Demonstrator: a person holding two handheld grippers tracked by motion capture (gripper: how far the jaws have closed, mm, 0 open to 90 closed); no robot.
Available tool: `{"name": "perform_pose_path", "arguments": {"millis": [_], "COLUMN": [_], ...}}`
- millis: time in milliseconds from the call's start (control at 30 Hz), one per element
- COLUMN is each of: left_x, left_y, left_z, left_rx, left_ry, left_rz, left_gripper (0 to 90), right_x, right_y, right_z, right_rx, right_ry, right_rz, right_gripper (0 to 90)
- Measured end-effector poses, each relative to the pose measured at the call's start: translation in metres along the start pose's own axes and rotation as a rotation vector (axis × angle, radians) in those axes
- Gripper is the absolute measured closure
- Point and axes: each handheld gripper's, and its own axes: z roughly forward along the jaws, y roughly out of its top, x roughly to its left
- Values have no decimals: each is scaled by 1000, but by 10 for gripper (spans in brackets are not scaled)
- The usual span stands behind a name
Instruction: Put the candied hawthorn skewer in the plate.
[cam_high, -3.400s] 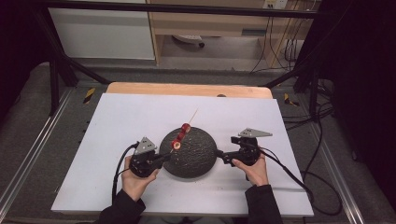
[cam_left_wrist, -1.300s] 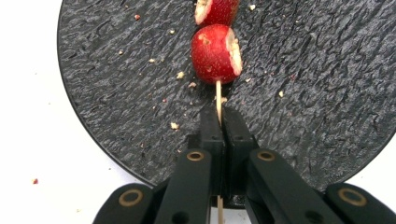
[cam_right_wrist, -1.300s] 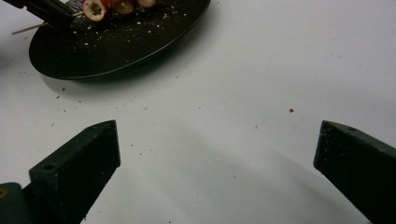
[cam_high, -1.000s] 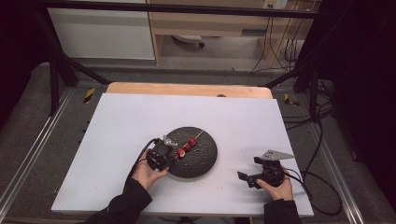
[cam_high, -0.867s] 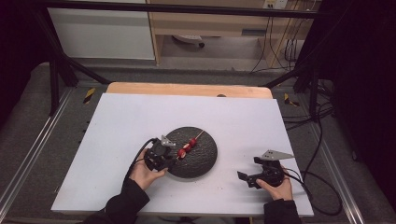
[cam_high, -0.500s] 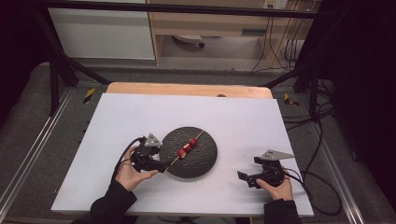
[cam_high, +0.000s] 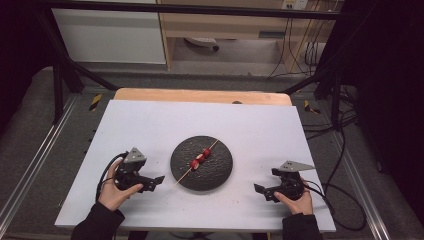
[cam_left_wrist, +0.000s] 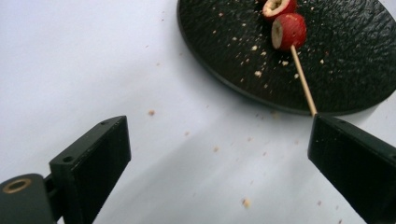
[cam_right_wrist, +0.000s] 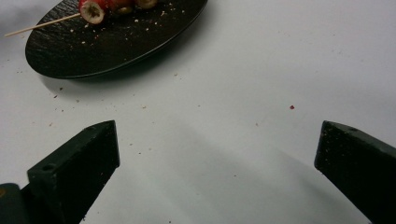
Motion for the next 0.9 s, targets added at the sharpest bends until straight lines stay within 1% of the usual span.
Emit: {"name": "perform_pose_path", "arguments": {"millis": [100, 233, 300, 500, 567, 667, 767, 900], "left_x": [5, 9, 11, 16, 19, 21, 22, 23], "left_y": [-12, -26, -32, -47, -50, -53, -54, -55], "left_z": [-5, -9, -11, -12, -12, -13, -14, -14], "left_rx": [-27, -39, -47, -55, -61, -67, -67, -64], "left_ry": [-4, 3, 5, 11, 10, 14, 16, 14], "left_rz": [-10, -1, 1, -15, -23, -26, -28, -27], "left_gripper": [66, 71, 71, 71, 71, 71, 71, 71], "right_x": [0, 0, 0, 1, 1, 1, 1, 1], "right_y": [0, 0, 0, -1, -1, -2, -2, -2], "right_z": [0, 0, 0, 1, 1, 1, 2, 1], "right_rx": [1, 0, 4, 11, 19, 20, 22, 23], "right_ry": [0, 2, 3, -1, -2, -1, 3, 2], "right_rz": [0, 4, -2, -7, -7, -8, -18, -13], "right_gripper": [5, 5, 5, 5, 5, 5, 5, 5]}}
